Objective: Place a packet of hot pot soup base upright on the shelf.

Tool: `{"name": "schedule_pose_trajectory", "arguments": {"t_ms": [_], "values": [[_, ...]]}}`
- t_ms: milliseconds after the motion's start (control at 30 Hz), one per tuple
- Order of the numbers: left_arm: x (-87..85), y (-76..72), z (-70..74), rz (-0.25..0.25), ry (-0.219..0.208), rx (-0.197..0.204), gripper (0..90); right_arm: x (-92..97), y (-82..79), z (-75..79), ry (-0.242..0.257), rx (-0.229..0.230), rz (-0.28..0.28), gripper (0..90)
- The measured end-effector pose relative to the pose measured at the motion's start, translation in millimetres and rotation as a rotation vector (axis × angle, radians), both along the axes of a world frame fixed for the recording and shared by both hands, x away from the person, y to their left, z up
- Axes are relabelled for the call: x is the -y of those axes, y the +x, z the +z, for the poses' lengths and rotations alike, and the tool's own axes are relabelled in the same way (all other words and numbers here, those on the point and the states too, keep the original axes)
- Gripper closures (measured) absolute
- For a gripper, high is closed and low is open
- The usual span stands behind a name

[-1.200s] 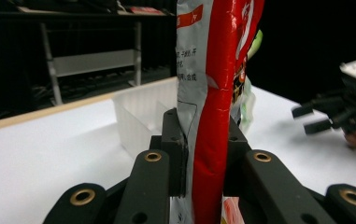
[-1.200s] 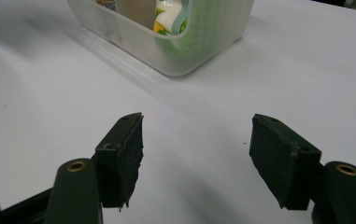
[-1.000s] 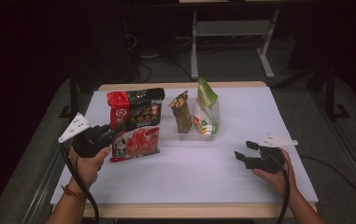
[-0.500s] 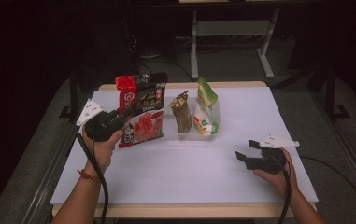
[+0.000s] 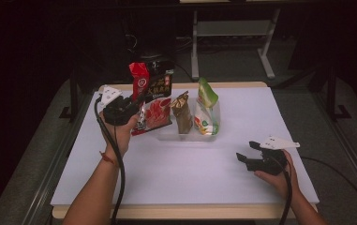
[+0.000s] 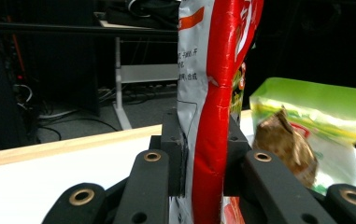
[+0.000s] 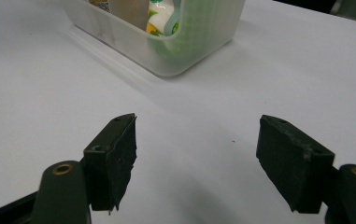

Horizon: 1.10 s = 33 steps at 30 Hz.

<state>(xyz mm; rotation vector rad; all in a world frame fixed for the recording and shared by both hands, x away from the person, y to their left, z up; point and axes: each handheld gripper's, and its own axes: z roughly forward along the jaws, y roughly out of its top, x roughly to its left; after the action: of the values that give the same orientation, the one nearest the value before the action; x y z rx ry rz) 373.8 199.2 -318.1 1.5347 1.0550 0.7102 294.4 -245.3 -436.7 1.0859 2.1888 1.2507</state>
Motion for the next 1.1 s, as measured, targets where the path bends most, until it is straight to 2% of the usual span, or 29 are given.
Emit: {"name": "schedule_pose_trajectory", "arguments": {"t_ms": [500,667,767,900,1033,1100], "values": [[29.2,29.5,-6.5,0.112,0.007,-0.021,76.5,0.0,-0.4,-1.4,0.002,-0.007,0.019,27.9],[39.0,37.6,-10.4,0.15,0.011,-0.017,76.5,-0.4,-0.9,-1.6,0.0,-0.003,0.021,28.2],[45.9,42.8,-12.9,0.17,0.031,-0.001,76.5,-0.8,-1.3,-1.6,0.002,-0.004,0.024,28.2],[53.9,47.0,-17.9,0.18,0.027,-0.005,76.5,-1.0,-1.9,-2.2,-0.003,-0.007,0.032,28.2],[60.6,47.6,-22.8,0.196,0.017,0.009,76.4,0.3,-1.8,-2.6,-0.004,-0.007,0.034,28.2],[62.3,46.0,-24.3,0.206,-0.005,0.015,76.3,0.7,-1.8,-2.9,-0.002,-0.009,0.033,28.2]]}}
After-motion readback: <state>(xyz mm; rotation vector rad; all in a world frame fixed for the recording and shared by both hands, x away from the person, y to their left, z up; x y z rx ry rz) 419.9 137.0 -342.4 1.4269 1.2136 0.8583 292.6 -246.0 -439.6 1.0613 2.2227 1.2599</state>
